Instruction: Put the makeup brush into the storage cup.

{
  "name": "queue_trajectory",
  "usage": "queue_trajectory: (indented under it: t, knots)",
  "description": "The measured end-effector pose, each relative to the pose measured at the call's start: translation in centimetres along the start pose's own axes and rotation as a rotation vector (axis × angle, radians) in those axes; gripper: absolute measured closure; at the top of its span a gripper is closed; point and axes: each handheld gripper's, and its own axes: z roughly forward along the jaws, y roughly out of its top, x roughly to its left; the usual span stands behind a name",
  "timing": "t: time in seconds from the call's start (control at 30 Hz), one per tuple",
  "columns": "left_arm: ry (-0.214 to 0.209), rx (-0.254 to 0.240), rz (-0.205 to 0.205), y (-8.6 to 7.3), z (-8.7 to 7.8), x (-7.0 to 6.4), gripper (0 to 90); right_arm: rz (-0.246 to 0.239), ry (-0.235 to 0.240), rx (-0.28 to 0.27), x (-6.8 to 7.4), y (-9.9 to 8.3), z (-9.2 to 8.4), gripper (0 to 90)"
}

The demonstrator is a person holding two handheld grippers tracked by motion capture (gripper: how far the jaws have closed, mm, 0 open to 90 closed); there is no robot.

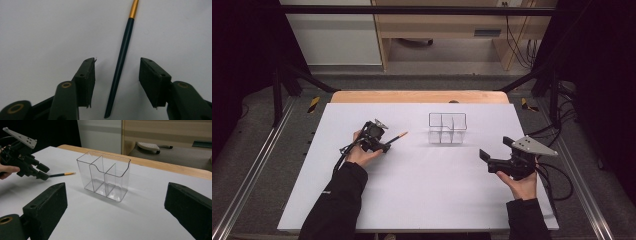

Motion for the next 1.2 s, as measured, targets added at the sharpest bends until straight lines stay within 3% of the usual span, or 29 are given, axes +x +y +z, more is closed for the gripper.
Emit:
queue_trajectory:
  t: [0.3,0.67,1.0,1.07,1.13,1.2]
  knots:
    - [-0.052,0.022,-0.017,0.0,-0.1,-0.1,67.1,-0.005,0.004,0.01,0.2,-0.1,0.2,5.1]
    - [-0.041,0.057,-0.041,0.1,-0.3,-0.8,82.7,-0.003,0.005,0.013,0.2,-0.2,0.3,5.1]
    - [-0.067,0.077,-0.067,-0.5,-0.9,-1.2,83.0,-0.002,0.006,0.015,0.3,-0.2,0.3,5.2]
    - [-0.063,0.079,-0.064,-0.5,-1.0,-1.2,76.0,-0.002,0.008,0.014,0.3,-0.2,0.3,5.2]
    - [-0.095,0.023,-0.096,0.1,-1.5,-0.9,70.5,-0.001,0.006,0.013,0.3,-0.2,0.3,5.2]
    - [-0.08,0.009,-0.084,0.9,-1.7,-1.0,65.2,-0.003,0.005,0.015,0.3,-0.2,0.3,5.1]
